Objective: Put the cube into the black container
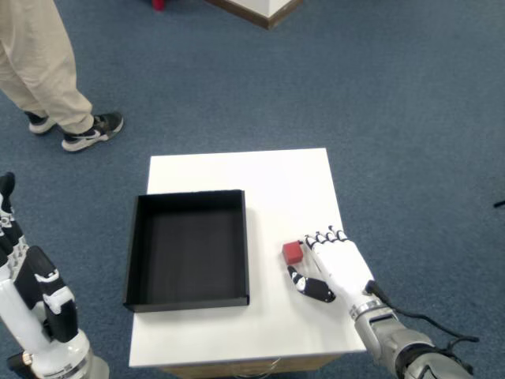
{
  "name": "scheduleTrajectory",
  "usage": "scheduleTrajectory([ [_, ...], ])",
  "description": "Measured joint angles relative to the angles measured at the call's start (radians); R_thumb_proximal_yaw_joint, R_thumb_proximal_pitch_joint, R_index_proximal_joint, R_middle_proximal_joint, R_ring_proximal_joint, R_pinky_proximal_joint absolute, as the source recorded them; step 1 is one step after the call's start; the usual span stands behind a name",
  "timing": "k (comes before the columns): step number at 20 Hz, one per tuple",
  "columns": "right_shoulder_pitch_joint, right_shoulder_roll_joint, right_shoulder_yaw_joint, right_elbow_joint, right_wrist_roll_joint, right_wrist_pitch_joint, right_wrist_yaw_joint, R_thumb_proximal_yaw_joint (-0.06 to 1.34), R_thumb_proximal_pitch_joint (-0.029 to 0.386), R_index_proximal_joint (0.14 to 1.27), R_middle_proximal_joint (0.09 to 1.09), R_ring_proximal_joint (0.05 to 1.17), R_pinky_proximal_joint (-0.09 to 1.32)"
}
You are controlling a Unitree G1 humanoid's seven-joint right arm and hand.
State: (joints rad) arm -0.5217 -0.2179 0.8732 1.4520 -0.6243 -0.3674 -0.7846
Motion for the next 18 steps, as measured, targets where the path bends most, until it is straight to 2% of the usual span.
scheduleTrajectory([
  [18, 0.0, 0.0, -0.003, 0.01, 0.0, 0.0, 0.0, 0.46, 0.155, 0.42, 0.31, 0.28, 0.15],
])
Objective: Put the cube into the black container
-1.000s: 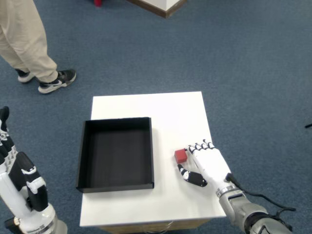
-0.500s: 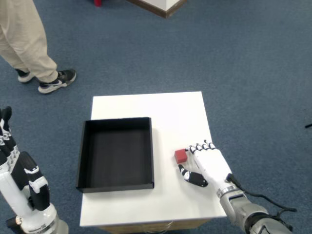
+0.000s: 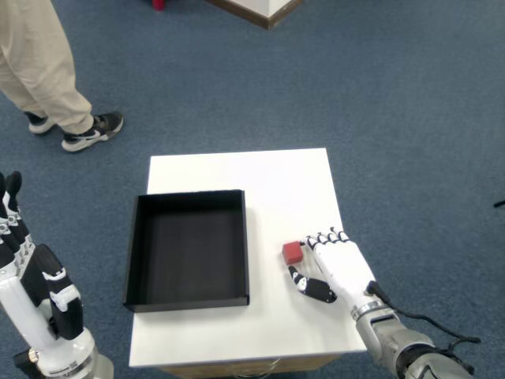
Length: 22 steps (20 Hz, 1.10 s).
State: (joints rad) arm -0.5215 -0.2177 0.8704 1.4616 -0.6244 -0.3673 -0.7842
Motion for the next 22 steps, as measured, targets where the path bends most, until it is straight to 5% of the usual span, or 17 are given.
scheduleTrajectory([
  [22, -0.007, 0.018, 0.006, -0.002, -0.04, -0.001, -0.037, 0.44, 0.155, 0.41, 0.3, 0.26, 0.16],
])
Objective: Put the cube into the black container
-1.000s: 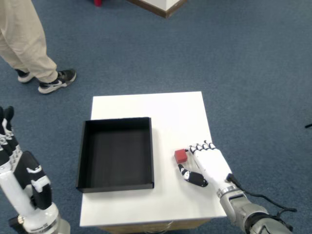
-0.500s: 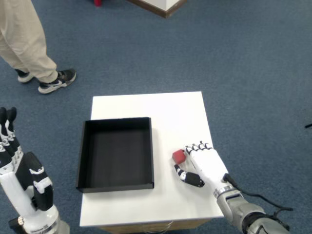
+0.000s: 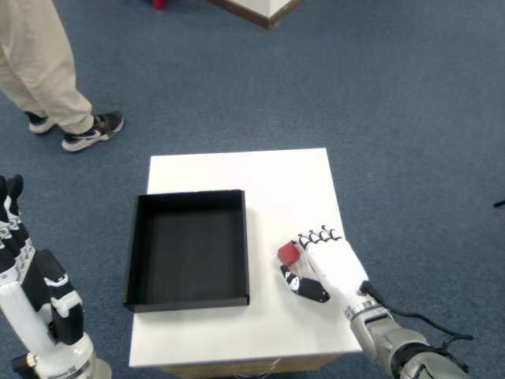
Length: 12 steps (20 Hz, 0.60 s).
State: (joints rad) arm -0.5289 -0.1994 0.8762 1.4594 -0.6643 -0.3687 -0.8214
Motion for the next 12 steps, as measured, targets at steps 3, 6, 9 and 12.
scheduleTrajectory([
  [3, 0.0, 0.0, 0.001, 0.0, -0.007, 0.0, -0.01, 0.44, 0.158, 0.43, 0.3, 0.27, 0.16],
  [6, 0.0, 0.0, 0.001, 0.001, -0.008, 0.0, -0.011, 0.45, 0.161, 0.45, 0.31, 0.27, 0.17],
  [9, 0.003, -0.001, 0.001, 0.002, -0.008, -0.005, -0.012, 0.47, 0.162, 0.49, 0.32, 0.28, 0.18],
  [12, 0.01, -0.003, 0.001, 0.002, -0.008, -0.012, -0.012, 0.49, 0.161, 0.55, 0.32, 0.28, 0.18],
])
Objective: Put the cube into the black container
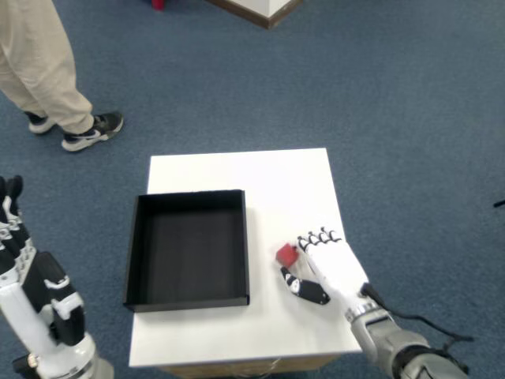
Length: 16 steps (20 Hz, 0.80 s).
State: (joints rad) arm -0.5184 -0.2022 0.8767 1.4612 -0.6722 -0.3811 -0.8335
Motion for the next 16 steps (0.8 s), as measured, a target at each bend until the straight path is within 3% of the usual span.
scheduleTrajectory([
  [6, 0.01, -0.001, -0.006, 0.002, 0.002, -0.001, -0.001, 0.56, 0.164, 0.68, 0.33, 0.29, 0.18],
  [12, 0.015, -0.001, -0.021, 0.002, 0.003, -0.005, -0.002, 0.62, 0.147, 0.73, 0.34, 0.3, 0.18],
  [14, 0.018, -0.001, -0.023, 0.001, 0.006, -0.009, -0.004, 0.63, 0.115, 0.73, 0.35, 0.3, 0.18],
  [16, 0.02, -0.001, -0.025, 0.001, 0.011, -0.01, -0.005, 0.62, 0.046, 0.72, 0.35, 0.3, 0.18],
])
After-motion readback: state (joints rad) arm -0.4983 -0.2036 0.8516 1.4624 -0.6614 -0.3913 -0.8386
